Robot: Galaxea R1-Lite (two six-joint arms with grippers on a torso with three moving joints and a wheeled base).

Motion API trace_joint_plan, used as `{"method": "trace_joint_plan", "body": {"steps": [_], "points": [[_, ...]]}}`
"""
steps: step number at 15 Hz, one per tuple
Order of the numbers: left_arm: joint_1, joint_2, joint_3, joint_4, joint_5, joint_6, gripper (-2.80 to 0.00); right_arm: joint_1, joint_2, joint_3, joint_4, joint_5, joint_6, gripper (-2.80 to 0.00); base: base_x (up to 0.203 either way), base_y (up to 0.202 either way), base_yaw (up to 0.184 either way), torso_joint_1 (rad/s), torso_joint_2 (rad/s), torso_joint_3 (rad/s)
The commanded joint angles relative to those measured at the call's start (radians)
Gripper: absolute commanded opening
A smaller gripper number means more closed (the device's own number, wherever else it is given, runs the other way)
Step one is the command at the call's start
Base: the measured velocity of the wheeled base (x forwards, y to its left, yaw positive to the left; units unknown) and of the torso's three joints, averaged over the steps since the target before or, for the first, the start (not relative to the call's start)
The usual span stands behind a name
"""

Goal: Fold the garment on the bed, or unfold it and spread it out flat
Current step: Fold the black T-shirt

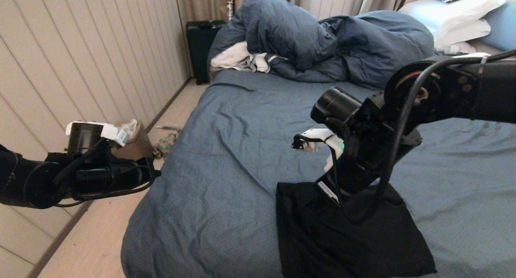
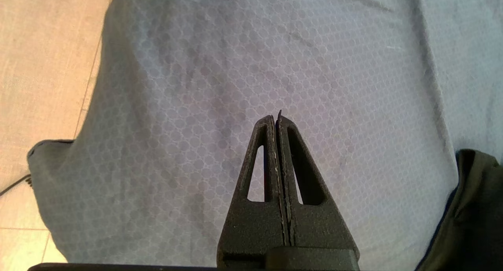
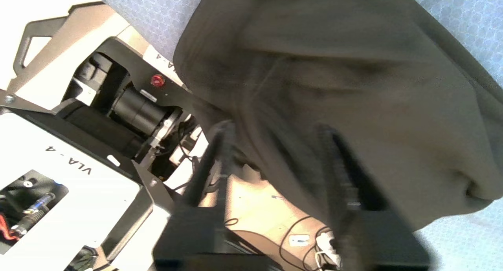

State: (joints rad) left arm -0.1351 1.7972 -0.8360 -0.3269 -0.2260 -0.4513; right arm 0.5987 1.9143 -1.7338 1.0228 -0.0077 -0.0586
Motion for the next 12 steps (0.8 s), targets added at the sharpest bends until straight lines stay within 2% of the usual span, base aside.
{"method": "trace_joint_plan", "body": {"steps": [1, 4, 6, 7, 9, 12], "points": [[-0.001, -0.001, 0.0, -0.003, -0.001, -0.003, -2.8, 0.001, 0.006, 0.005, 0.007, -0.001, -0.004, 0.0, 0.0, 0.0, 0.0, 0.0, 0.0, 0.0], [-0.001, 0.0, 0.0, -0.002, -0.001, -0.003, -2.8, -0.015, -0.006, -0.013, 0.003, 0.002, 0.009, 0.0, 0.0, 0.0, 0.0, 0.0, 0.0, 0.0], [0.0, -0.001, 0.001, -0.001, -0.001, -0.003, -2.8, -0.059, -0.022, -0.006, 0.003, 0.0, 0.016, 0.0, 0.0, 0.0, 0.0, 0.0, 0.0, 0.0], [-0.001, -0.001, 0.001, -0.001, -0.001, -0.003, -2.8, -0.097, -0.036, 0.004, 0.004, -0.001, 0.022, -2.8, 0.0, 0.0, 0.0, 0.0, 0.0, 0.0], [-0.001, 0.001, 0.001, -0.001, -0.001, -0.003, -2.8, -0.153, -0.078, 0.045, 0.005, -0.003, 0.029, -2.8, 0.0, 0.0, 0.0, 0.0, 0.0, 0.0], [-0.001, 0.002, 0.001, 0.0, -0.001, -0.001, -2.8, -0.181, -0.113, 0.176, 0.006, -0.006, 0.021, -2.8, 0.0, 0.0, 0.0, 0.0, 0.0, 0.0]]}}
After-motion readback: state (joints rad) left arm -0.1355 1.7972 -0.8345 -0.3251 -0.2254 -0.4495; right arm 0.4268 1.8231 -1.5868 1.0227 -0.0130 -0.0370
